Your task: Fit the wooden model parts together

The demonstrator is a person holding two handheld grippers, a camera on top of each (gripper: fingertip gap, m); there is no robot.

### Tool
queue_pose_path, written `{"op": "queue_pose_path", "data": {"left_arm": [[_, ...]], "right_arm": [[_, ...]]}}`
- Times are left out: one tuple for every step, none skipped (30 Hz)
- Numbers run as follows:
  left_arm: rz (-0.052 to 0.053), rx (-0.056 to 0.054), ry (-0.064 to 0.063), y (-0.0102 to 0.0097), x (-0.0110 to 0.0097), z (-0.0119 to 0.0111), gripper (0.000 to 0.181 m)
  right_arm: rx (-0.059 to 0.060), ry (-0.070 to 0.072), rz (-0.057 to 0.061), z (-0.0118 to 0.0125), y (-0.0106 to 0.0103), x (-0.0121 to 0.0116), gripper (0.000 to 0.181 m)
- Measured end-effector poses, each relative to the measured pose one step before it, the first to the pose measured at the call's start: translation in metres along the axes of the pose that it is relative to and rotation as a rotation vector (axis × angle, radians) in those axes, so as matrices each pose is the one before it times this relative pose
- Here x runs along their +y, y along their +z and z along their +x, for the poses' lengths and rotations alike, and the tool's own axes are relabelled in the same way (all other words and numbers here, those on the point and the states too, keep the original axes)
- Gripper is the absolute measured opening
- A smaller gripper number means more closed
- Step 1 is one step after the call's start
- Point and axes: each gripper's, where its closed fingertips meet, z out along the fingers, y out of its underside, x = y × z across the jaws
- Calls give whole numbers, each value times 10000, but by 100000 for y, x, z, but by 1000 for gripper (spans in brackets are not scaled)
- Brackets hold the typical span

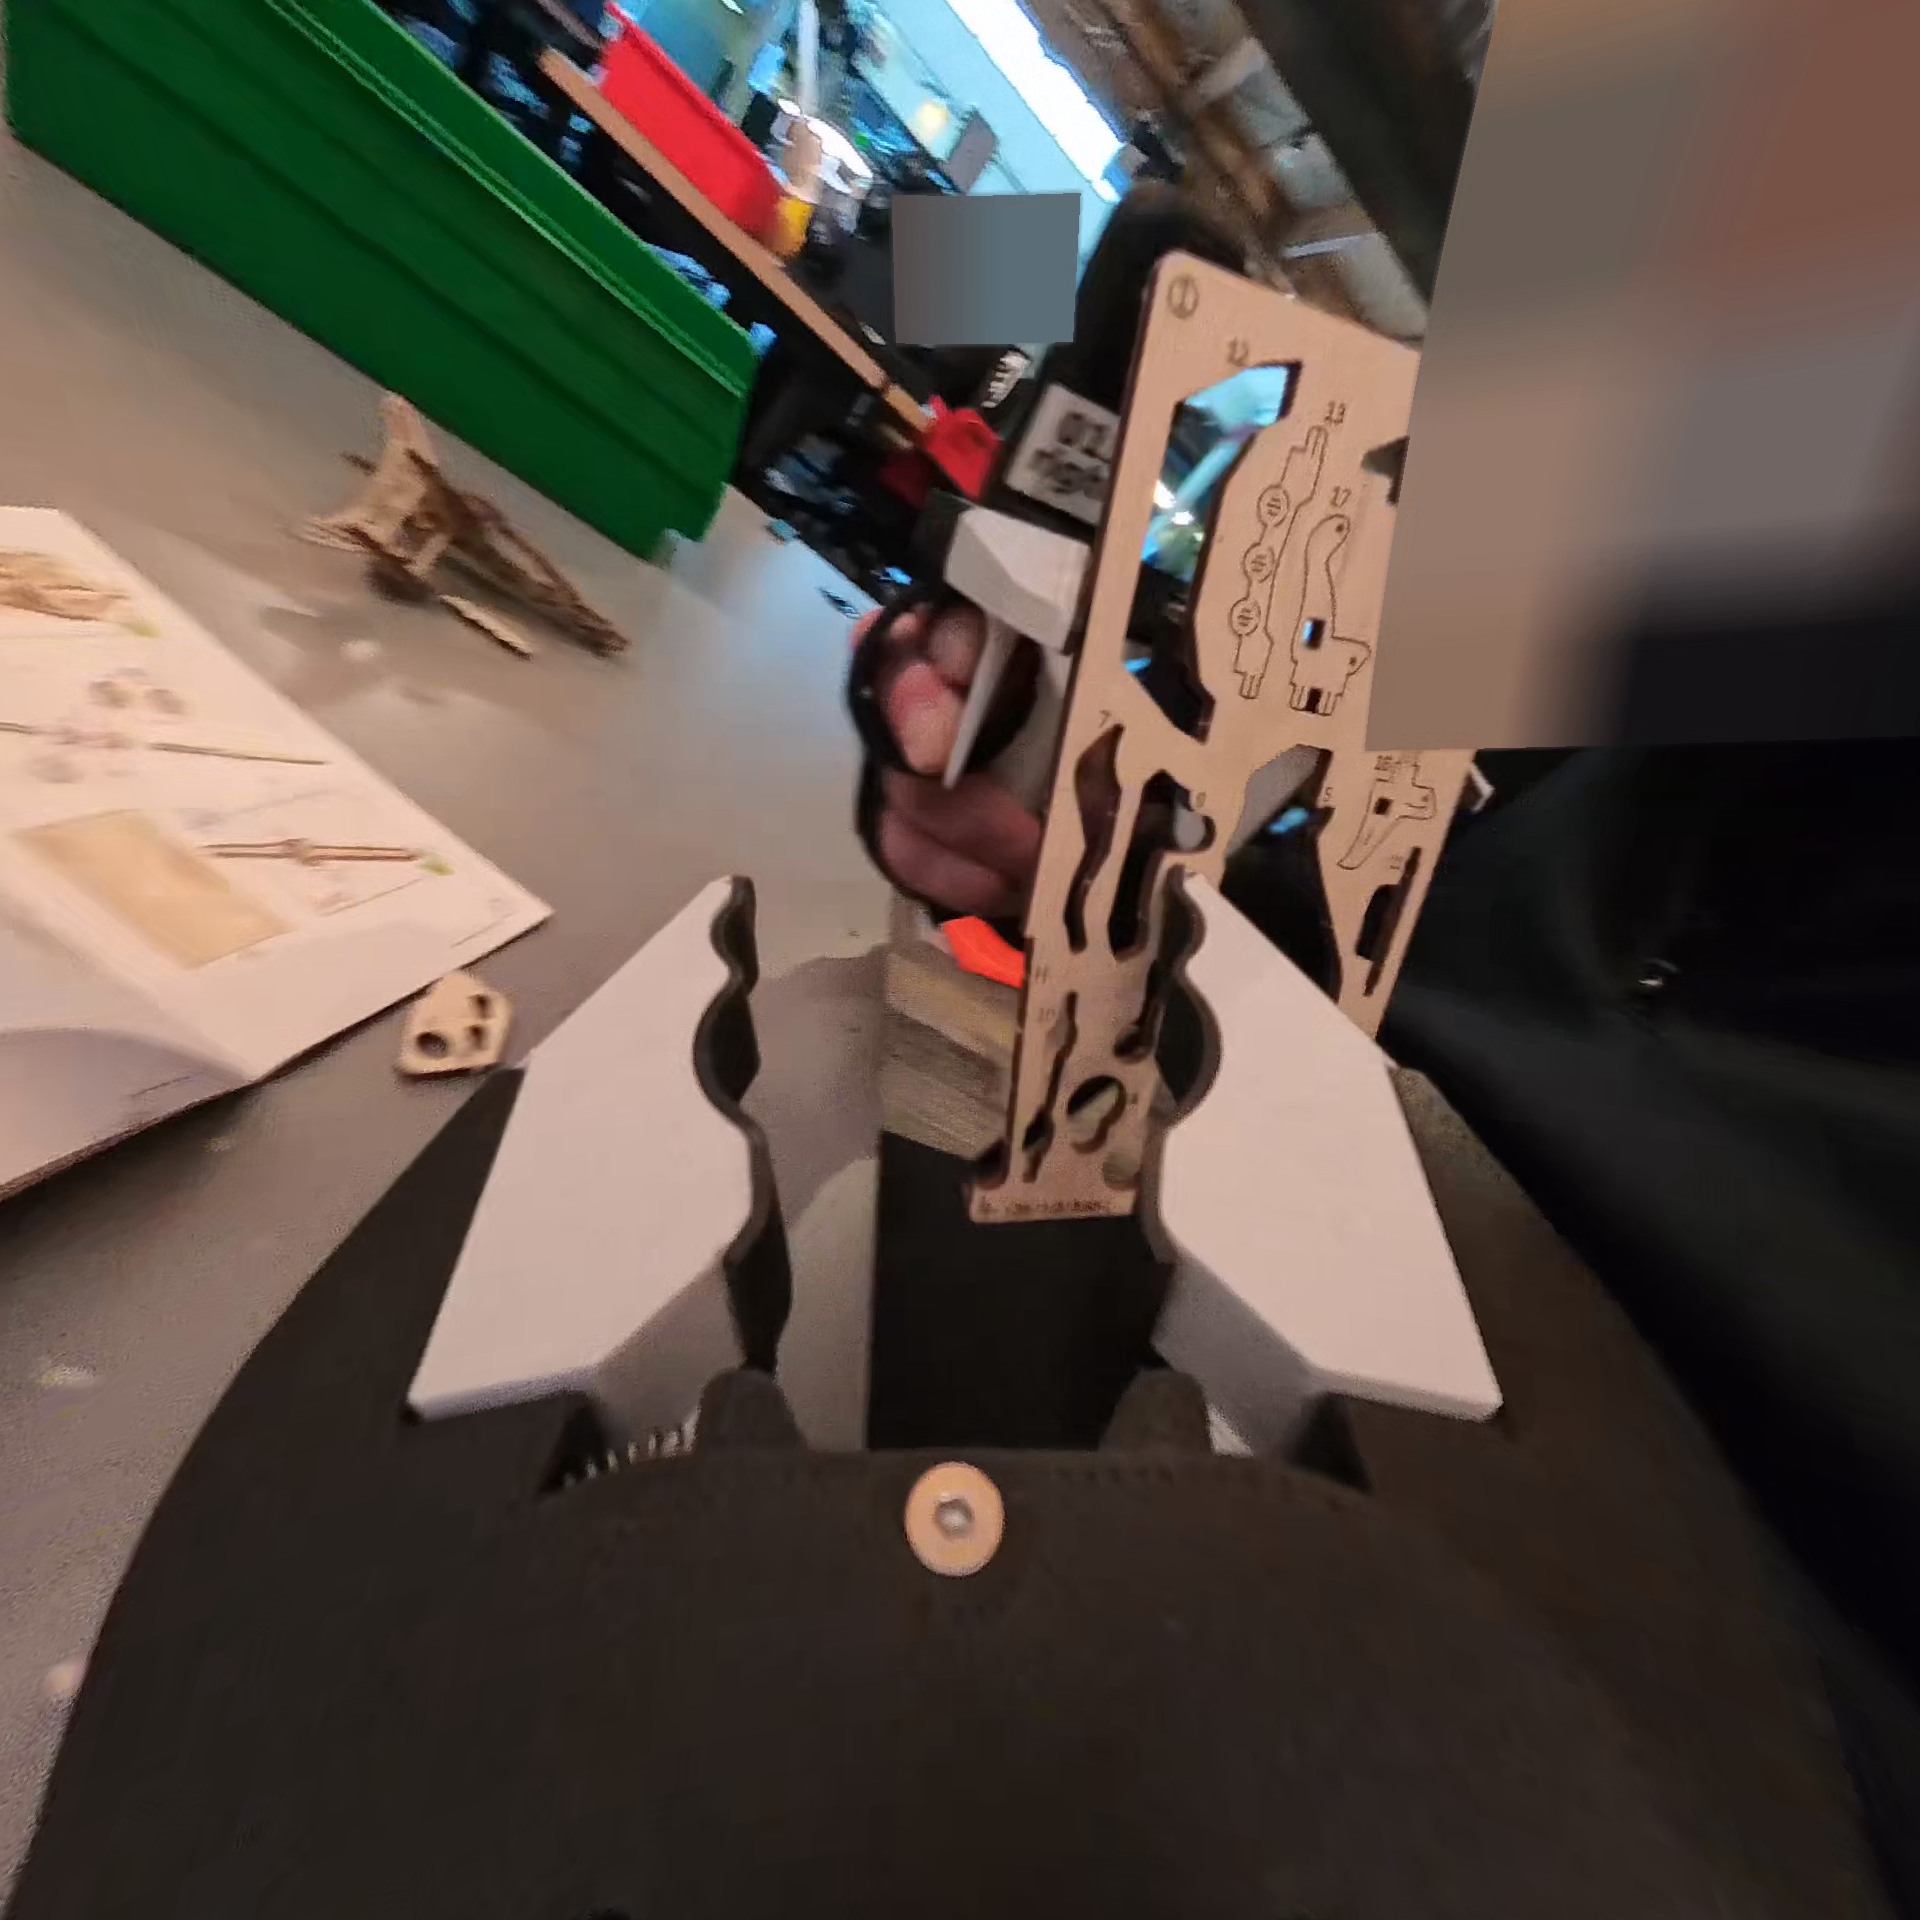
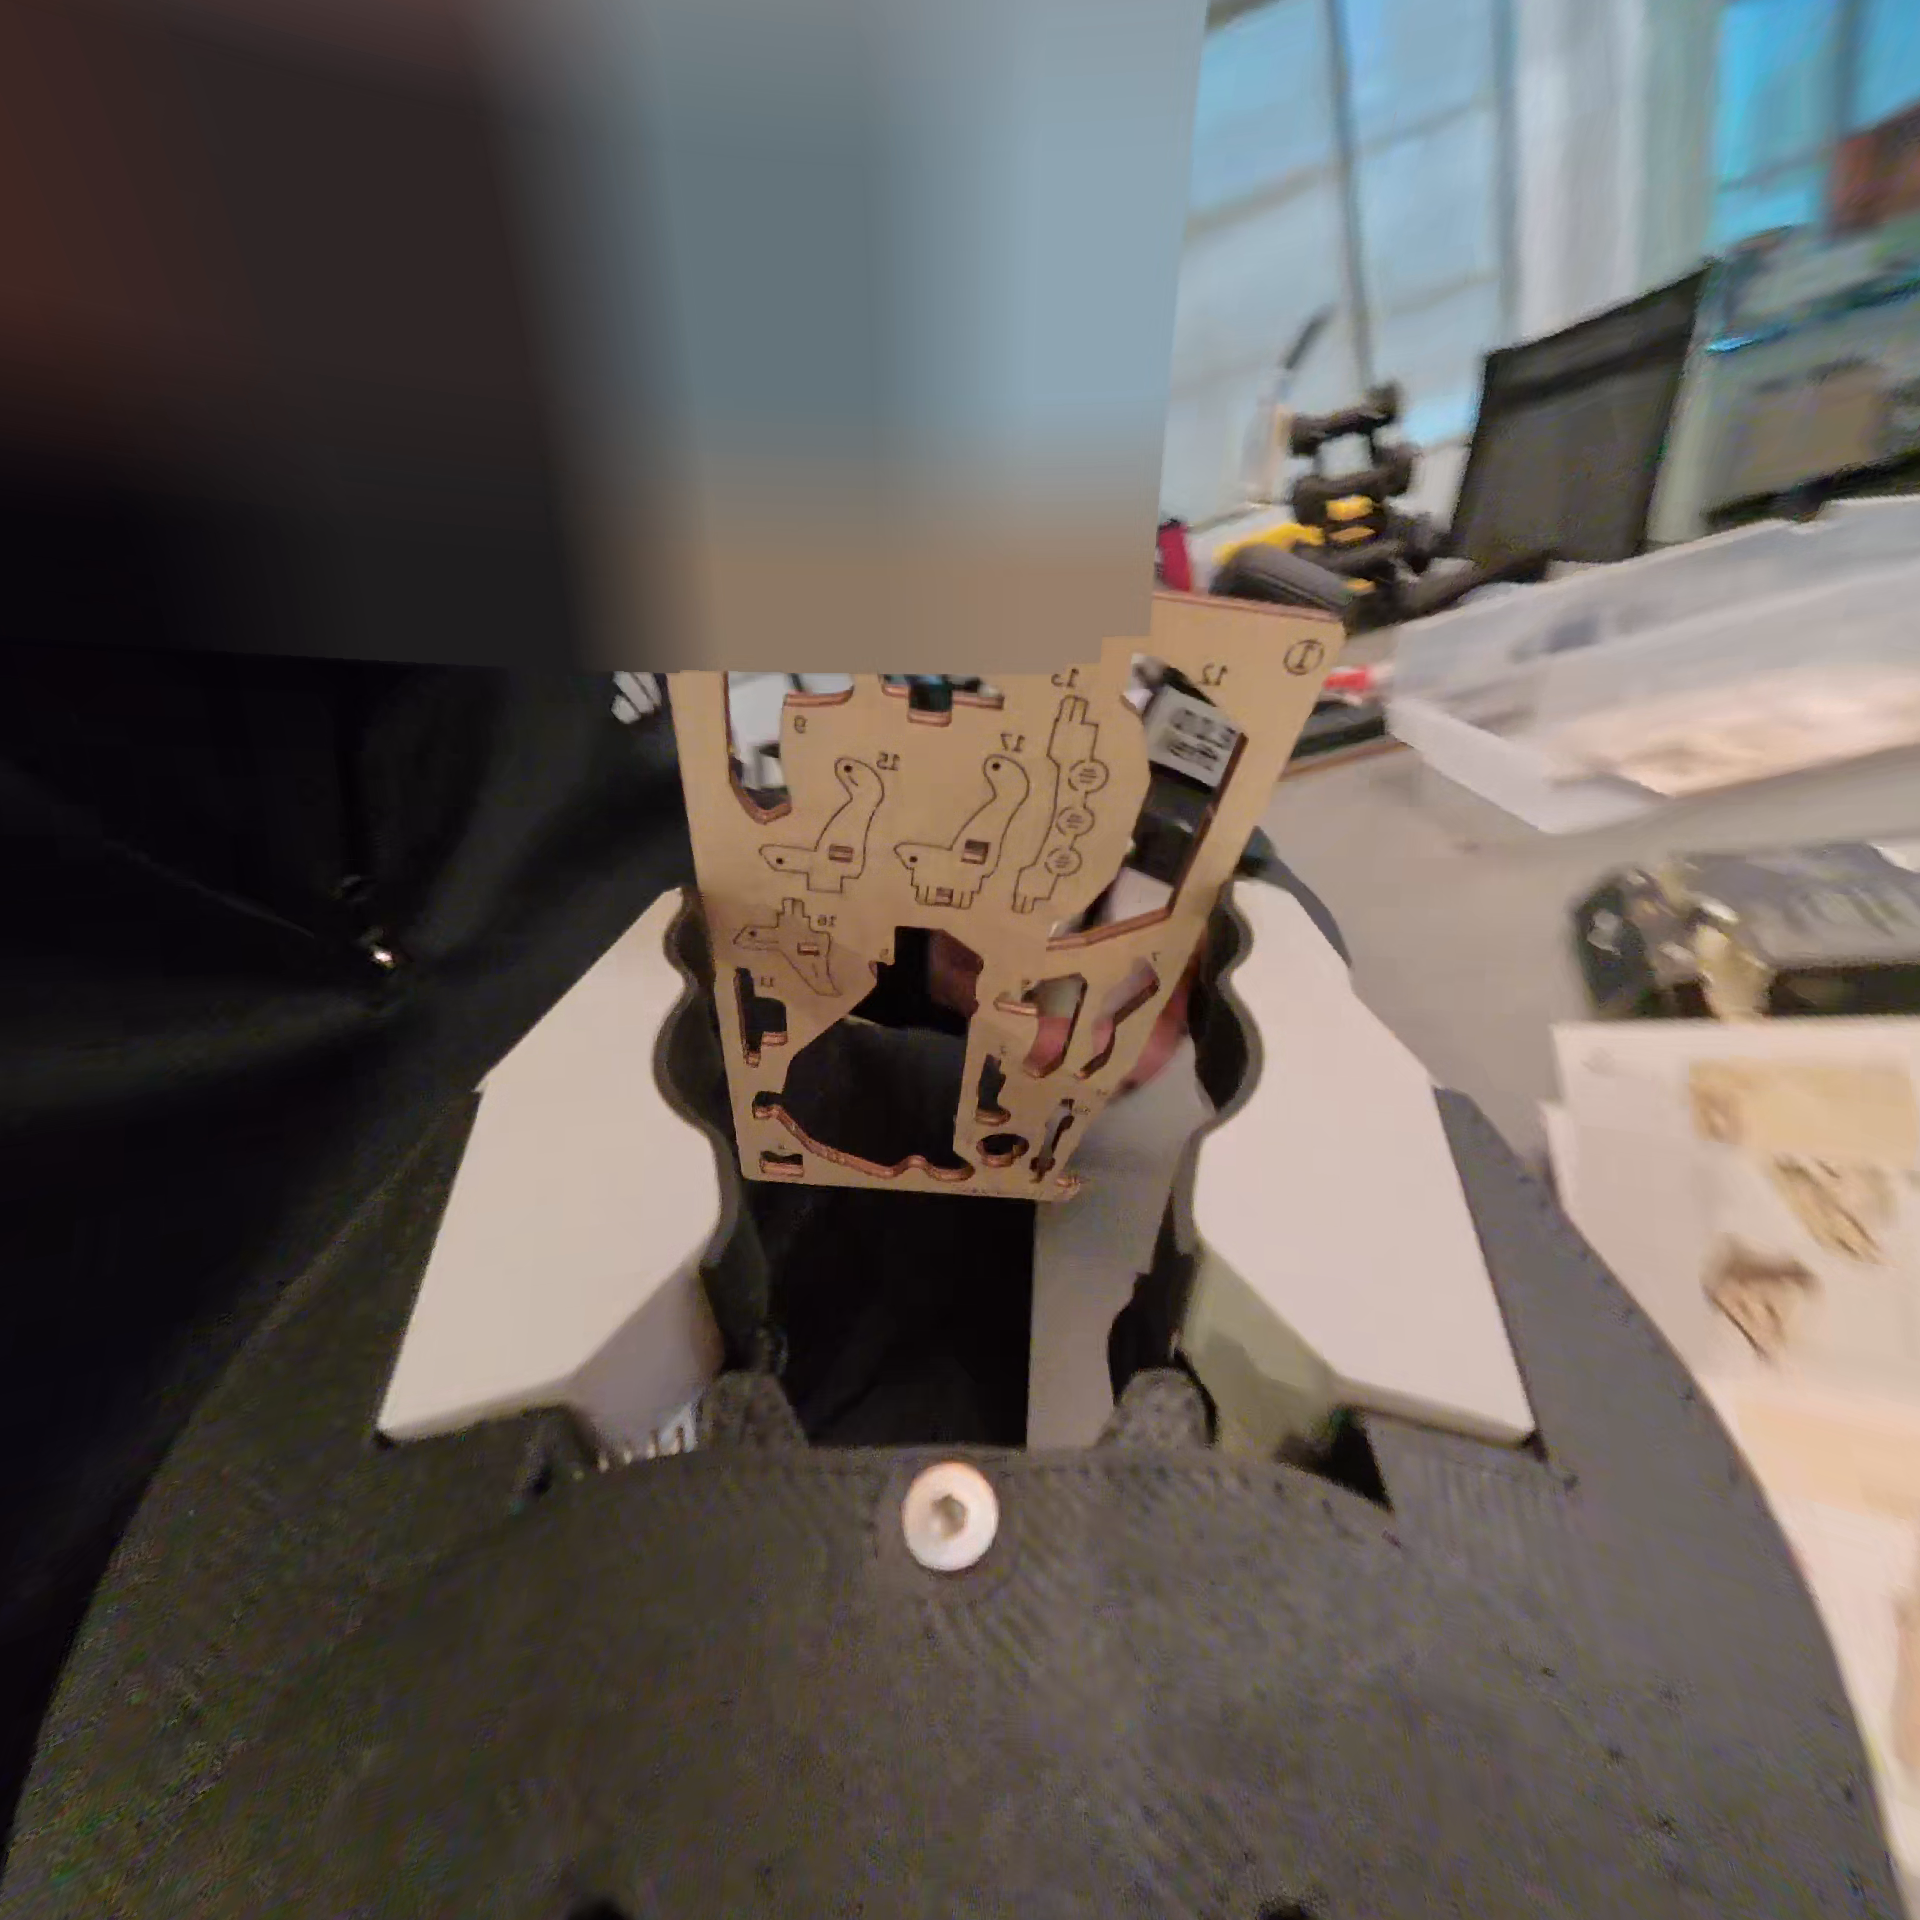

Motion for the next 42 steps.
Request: {"op": "queue_pose_path", "data": {"left_arm": [[29,567,-343,88,-242,566,72],[73,777,-300,-8,-320,908,63],[166,603,-150,17,-489,722,57],[181,365,-39,50,-536,362,48],[71,447,-87,37,-312,368,34],[102,388,-239,24,-327,175,23],[182,48,-167,52,-387,-253,21],[260,-12,-60,-1,-426,-240,20],[301,176,-62,-128,-391,90,19],[334,138,-161,-195,-377,57,23],[304,81,-214,-149,-287,15,28],[219,189,-108,-39,-72,197,33],[90,136,-98,104,153,143,38],[-116,-40,-114,235,421,-149,39],[-220,-157,26,173,538,-340,30],[-68,-129,144,68,292,-252,22],[238,0,-15,-117,-171,-26,20],[311,77,-202,-253,-302,50,18],[292,40,-105,-339,-281,97,17],[254,-8,77,-394,-277,177,13],[328,56,124,-488,-459,365,3],[248,-352,223,-474,-420,-168,2],[100,-341,306,-380,-210,-116,1],[-18,-64,116,-244,-39,208,1],[-2,-337,196,-209,-59,-91,1],[-78,-642,107,-234,25,-602,1],[-26,-505,35,-297,-27,-478,1],[112,-436,-28,-356,-197,-416,1],[222,-383,-70,-388,-317,-373,1],[192,-218,-30,-341,-260,-177,1],[125,-160,43,-265,-130,-120,1],[48,-278,87,-200,7,-319,1],[-60,-232,5,-68,182,-326,1],[-125,-141,-54,27,284,-219,1],[-12,-282,59,-68,104,-388,2],[-47,-276,-19,-109,90,-405,1],[-79,-308,-63,-112,83,-472,1],[-18,-133,-33,-102,11,-176,1],[65,-73,-21,-119,-62,-28,2],[135,-109,5,-136,-102,-53,3],[127,-136,5,-159,-58,-92,5],[82,-54,-17,-146,13,-22,8]], "right_arm": [[-520,129,199,-22,520,-423,93],[-404,98,203,44,367,-402,93],[-443,176,103,-13,276,-215,93],[-452,232,96,-4,157,-182,93],[-241,169,169,257,3,-288,93],[-149,185,181,406,-129,-317,93],[-193,266,137,409,-235,-278,93],[-183,282,174,402,-338,-378,93],[-170,237,144,287,-315,-394,93],[-133,137,37,199,-214,-200,93],[-55,92,-93,289,-153,80,93],[-112,102,-25,192,-123,63,93],[-200,76,73,-19,-54,11,93],[-172,29,-64,-6,60,306,93],[-88,31,-160,144,106,562,93],[-53,101,-85,222,93,517,93],[-81,143,161,167,-35,148,93],[20,148,285,265,-158,-119,93],[133,75,106,310,-152,40,93],[159,-35,-17,212,-147,124,93],[169,-73,24,134,-236,-5,93],[363,15,44,440,-264,-74,94],[389,41,-79,515,-203,69,94],[309,24,-64,383,-165,57,95],[232,-5,13,252,-158,-30,96],[301,-14,17,358,-204,-80,97],[352,-15,-5,420,-258,-116,95],[342,-24,-70,386,-247,-81,88],[367,-53,-175,371,-164,61,81],[395,18,-229,432,-39,169,74],[370,176,-238,480,27,266,58],[224,279,-172,368,69,242,41],[106,269,-3,253,53,75,29],[124,221,99,307,-8,-30,13],[158,202,57,377,-7,9,2],[195,140,-59,410,49,137,2],[245,36,-149,435,58,249,2],[205,62,-129,368,82,210,2],[-4,172,-28,117,117,75,2],[-44,237,7,113,127,65,1],[-8,186,-2,189,150,85,1],[-24,168,-31,150,149,109,1]]}}
